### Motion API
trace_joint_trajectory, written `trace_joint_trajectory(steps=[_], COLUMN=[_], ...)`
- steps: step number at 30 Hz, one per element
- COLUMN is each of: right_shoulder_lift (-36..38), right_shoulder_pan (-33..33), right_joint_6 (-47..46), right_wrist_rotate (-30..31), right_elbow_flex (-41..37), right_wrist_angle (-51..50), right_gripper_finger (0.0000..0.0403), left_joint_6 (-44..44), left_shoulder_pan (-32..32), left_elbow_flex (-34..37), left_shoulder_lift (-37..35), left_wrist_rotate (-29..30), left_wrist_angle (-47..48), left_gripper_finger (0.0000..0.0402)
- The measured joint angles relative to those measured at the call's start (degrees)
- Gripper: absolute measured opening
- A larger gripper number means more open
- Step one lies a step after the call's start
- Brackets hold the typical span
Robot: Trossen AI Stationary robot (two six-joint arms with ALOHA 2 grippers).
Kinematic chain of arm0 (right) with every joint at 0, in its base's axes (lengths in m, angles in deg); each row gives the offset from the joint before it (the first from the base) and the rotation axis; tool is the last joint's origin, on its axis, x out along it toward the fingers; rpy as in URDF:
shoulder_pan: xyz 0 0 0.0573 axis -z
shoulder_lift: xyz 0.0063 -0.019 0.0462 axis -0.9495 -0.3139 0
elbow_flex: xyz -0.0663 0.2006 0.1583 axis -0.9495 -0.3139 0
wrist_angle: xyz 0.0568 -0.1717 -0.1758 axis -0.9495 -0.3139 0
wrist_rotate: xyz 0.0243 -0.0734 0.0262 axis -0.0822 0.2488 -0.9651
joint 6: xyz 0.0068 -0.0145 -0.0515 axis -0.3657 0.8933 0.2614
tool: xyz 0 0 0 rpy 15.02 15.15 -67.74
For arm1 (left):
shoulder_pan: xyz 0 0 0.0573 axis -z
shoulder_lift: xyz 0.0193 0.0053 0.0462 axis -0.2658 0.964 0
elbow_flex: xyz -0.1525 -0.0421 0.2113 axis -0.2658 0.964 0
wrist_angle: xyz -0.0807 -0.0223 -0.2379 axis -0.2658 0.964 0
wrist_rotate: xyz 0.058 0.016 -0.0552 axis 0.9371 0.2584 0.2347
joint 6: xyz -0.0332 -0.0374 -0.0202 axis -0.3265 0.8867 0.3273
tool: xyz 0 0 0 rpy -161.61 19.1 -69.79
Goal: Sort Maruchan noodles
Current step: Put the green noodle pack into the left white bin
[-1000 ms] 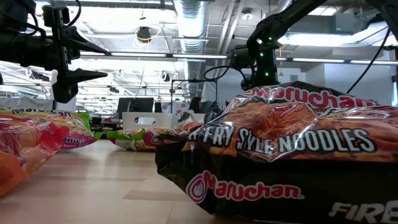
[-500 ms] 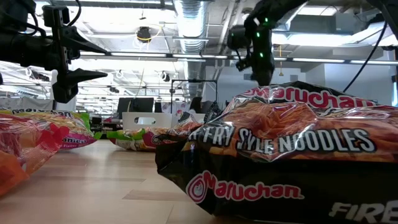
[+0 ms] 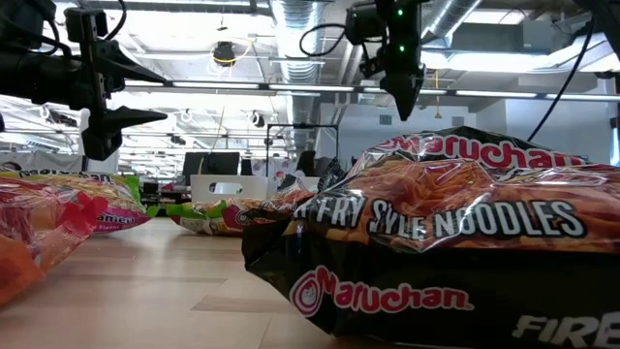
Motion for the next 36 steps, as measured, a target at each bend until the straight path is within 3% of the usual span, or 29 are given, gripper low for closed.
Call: trace_joint_trajectory(steps=[8, 14, 22, 28, 36], right_shoulder_lift=[0.00, 0.00, 0.00, 0.00, 0.00], right_shoulder_pan=[-6.44, -12.36, -20.23, -26.24, -32.76], right_joint_6=[-10.99, -18.63, -30.42, -39.20, -48.14], right_wrist_rotate=[-0.39, -3.22, -12.53, -13.06, -13.10], right_elbow_flex=[2.27, 3.03, 3.03, 3.03, 3.03], right_wrist_angle=[-6.36, -9.02, -8.99, -8.99, -7.48], right_gripper_finger=[0.0233, 0.0236, 0.0235, 0.0235, 0.0234], left_joint_6=[-0.21, -2.94, -8.26, -13.25, -18.59], left_shoulder_pan=[0.01, -0.01, 0.01, -0.01, -0.01], left_elbow_flex=[0.00, -3.30, -14.95, -24.88, -38.34], left_shoulder_lift=[0.00, 0.02, 0.02, 1.52, 11.85], left_wrist_rotate=[-1.54, -3.91, -5.60, -4.27, -3.24], left_wrist_angle=[-0.26, -0.43, 3.57, 7.07, 17.00], left_gripper_finger=[0.0217, 0.0217, 0.0217, 0.0217, 0.0217])
